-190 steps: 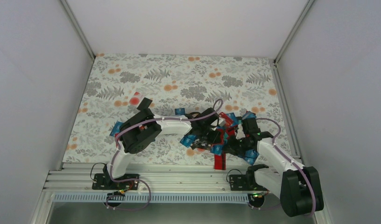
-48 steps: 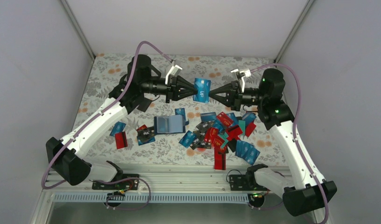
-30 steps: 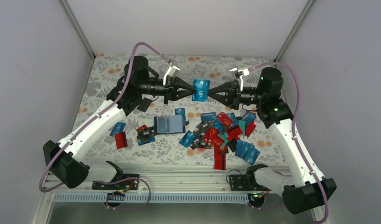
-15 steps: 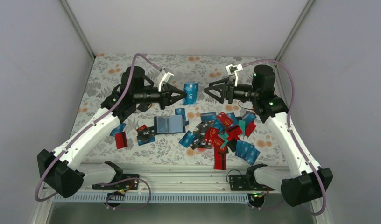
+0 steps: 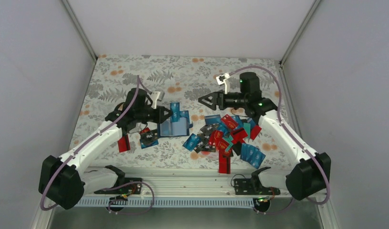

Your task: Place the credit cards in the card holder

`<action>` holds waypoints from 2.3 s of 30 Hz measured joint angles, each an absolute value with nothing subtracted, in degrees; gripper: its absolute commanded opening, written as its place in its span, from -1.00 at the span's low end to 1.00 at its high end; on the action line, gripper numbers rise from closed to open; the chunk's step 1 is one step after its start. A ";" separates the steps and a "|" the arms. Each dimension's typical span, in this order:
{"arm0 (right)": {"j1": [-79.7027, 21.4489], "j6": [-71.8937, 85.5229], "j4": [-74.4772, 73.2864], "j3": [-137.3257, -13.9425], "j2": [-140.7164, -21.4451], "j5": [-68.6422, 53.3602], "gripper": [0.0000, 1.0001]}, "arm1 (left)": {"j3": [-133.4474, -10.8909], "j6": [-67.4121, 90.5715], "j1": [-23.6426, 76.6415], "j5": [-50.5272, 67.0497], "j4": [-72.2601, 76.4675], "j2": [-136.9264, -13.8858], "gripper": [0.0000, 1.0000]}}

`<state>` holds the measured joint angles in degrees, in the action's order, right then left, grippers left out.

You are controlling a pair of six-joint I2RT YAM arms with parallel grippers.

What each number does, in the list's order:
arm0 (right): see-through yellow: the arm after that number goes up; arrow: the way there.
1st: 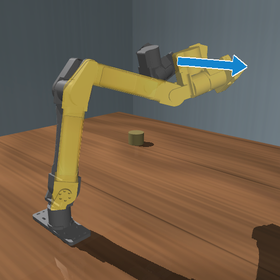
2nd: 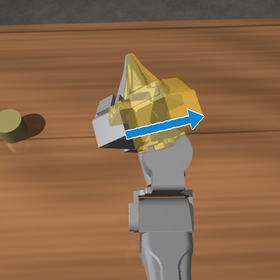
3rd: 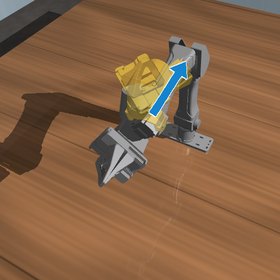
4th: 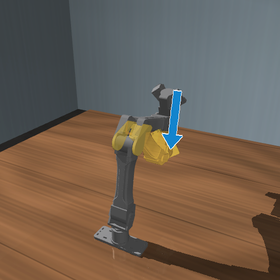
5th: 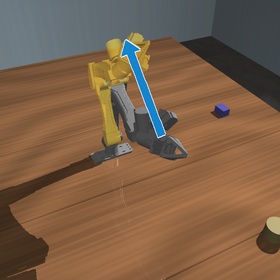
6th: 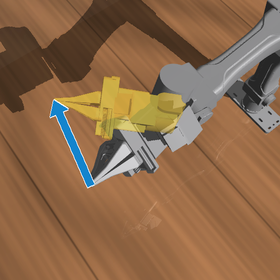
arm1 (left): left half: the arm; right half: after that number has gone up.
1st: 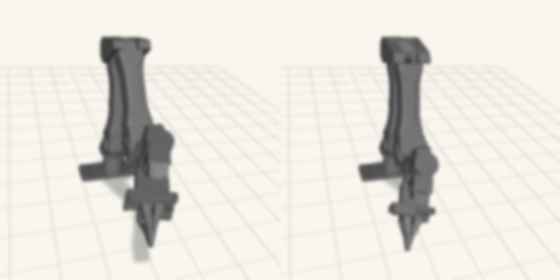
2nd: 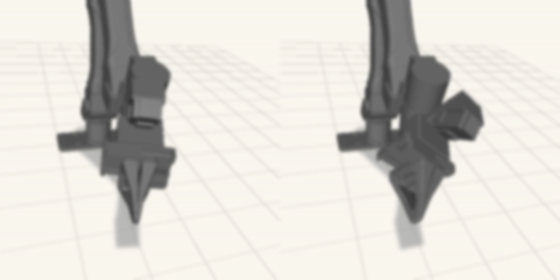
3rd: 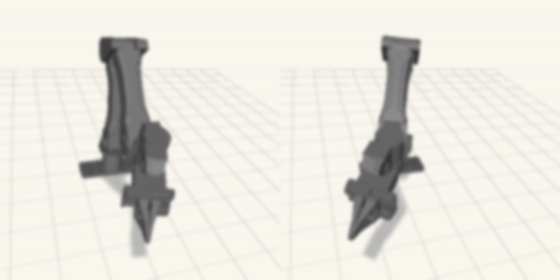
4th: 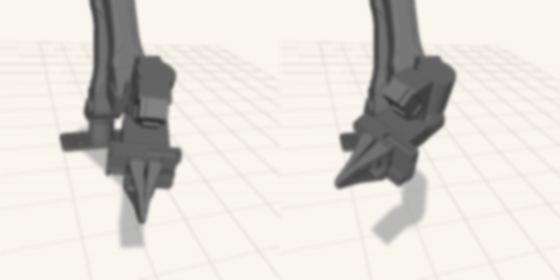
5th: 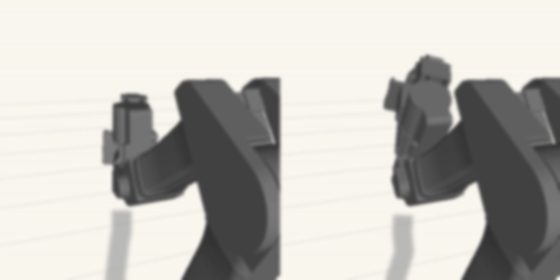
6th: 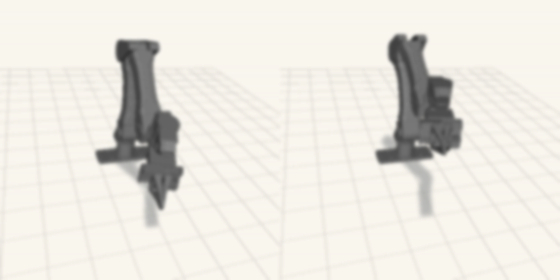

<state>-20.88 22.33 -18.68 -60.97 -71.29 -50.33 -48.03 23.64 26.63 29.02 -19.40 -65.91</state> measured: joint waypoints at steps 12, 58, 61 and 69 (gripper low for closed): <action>-31.05 24.36 -17.34 -59.33 -82.11 -41.56 0.24 | -39.94 28.25 25.43 21.08 -14.90 -64.47 -0.95; -37.21 27.38 -17.41 -61.58 -108.68 -27.55 -0.84 | -33.04 29.15 24.49 24.47 -1.93 -78.26 -0.95; -37.17 27.38 -16.73 -61.19 -108.68 -27.75 -0.85 | -33.01 29.12 24.49 24.49 -1.93 -78.56 -0.95; -37.12 27.40 -15.44 -60.58 -108.68 -28.12 -0.87 | -32.97 29.10 24.49 25.08 -1.13 -79.94 -0.95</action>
<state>-37.12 27.40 -15.44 -60.58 -108.68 -28.12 -32.97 29.10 24.49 25.08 -1.13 -79.94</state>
